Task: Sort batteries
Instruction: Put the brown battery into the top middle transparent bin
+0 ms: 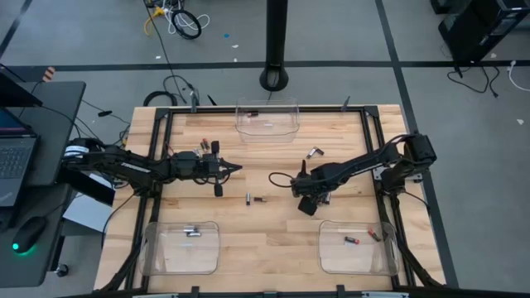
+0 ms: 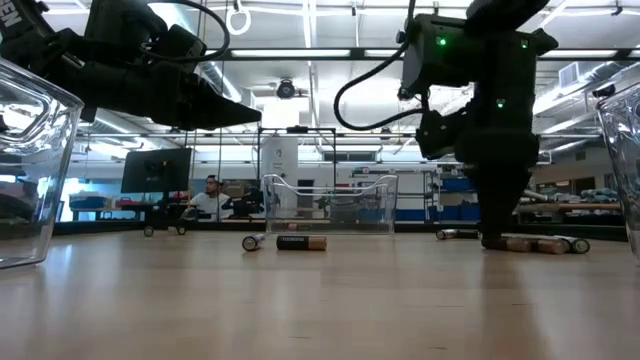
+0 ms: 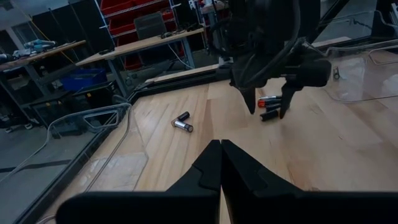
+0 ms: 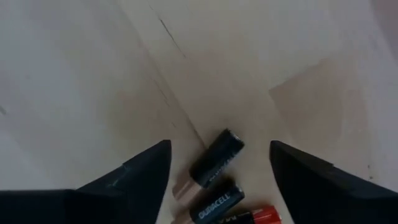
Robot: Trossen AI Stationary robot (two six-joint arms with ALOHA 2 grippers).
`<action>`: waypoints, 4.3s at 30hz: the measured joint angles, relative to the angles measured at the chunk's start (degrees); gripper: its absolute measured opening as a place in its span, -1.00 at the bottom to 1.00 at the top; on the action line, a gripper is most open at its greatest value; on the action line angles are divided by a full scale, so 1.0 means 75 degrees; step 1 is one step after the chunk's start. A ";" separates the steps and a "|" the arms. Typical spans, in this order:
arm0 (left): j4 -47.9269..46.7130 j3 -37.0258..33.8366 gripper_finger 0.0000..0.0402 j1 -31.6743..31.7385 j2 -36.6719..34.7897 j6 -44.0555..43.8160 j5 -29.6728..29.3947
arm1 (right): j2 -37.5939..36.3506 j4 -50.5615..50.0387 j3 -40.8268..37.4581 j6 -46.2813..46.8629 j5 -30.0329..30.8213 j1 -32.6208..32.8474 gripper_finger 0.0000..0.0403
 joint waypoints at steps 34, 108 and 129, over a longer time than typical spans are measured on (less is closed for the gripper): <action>0.0015 0.0000 -0.93 0.0000 -0.0001 0.0000 -0.0001 | 0.0009 0.0662 0.1958 -0.2327 -0.0001 -0.1137 -0.72; 0.0064 0.0000 -0.93 -0.0006 -0.0001 -0.0195 0.0002 | 0.5106 -0.0866 0.8658 -0.5464 -0.0782 -0.5523 -0.69; 0.0063 0.0000 -0.93 -0.0006 0.0002 -0.0195 0.0002 | 0.5106 -0.0844 0.8658 -0.5244 -0.0773 -0.5523 -0.55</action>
